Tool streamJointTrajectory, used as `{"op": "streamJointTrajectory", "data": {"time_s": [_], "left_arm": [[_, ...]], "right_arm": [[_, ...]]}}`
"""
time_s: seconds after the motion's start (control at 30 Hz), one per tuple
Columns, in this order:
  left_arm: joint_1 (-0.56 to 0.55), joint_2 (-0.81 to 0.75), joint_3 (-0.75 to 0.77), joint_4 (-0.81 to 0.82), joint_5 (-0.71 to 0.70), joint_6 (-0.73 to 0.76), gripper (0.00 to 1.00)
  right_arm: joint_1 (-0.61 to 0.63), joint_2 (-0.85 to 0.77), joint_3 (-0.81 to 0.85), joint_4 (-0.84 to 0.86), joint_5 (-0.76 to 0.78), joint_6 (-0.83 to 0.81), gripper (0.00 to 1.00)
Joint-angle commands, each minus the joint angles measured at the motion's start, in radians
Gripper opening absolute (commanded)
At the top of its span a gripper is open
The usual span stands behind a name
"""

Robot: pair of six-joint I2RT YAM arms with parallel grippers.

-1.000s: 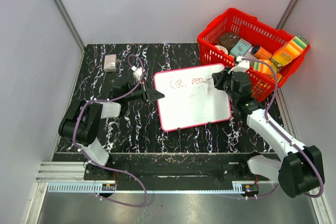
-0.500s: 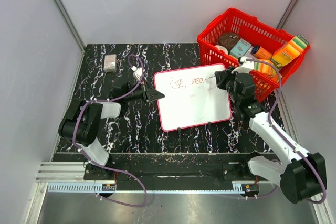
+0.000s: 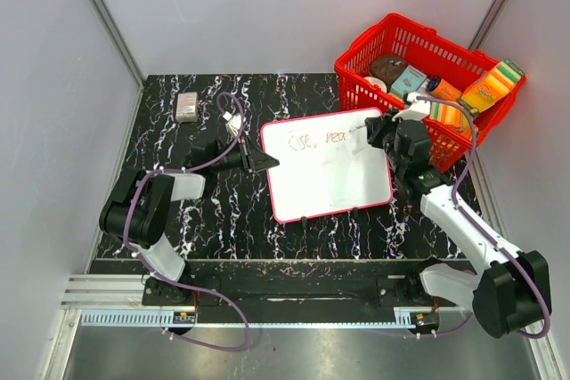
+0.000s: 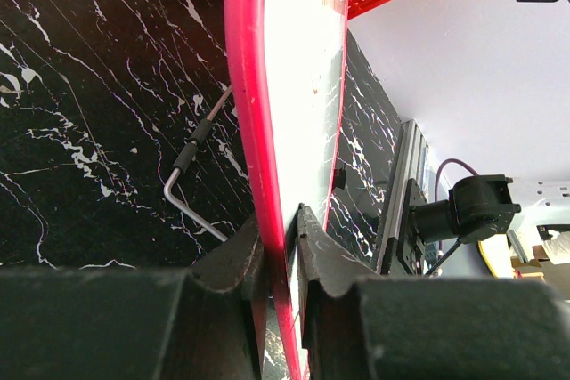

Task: Write a sentence on the whiteboard
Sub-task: Put down the whiteboard on the whiteboard stand.

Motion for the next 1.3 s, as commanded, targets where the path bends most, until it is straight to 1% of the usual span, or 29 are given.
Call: {"op": "streamJointTrajectory", "data": {"time_s": [0.0, 0.4, 0.9, 1.27], "left_arm": [[-0.018, -0.029, 0.015, 0.015, -0.005, 0.082, 0.0], [-0.02, -0.027, 0.016, 0.015, -0.004, 0.082, 0.0], [-0.02, -0.029, 0.015, 0.014, -0.004, 0.083, 0.0], [-0.018, -0.03, 0.015, 0.012, -0.007, 0.085, 0.0]], "right_arm": [[-0.012, 0.013, 0.05, 0.038, 0.025, -0.006, 0.0], [-0.02, 0.046, 0.038, 0.049, 0.002, 0.001, 0.0], [-0.02, 0.039, 0.018, 0.023, -0.073, 0.015, 0.0], [-0.02, 0.003, -0.029, -0.014, -0.073, 0.015, 0.0]]}}
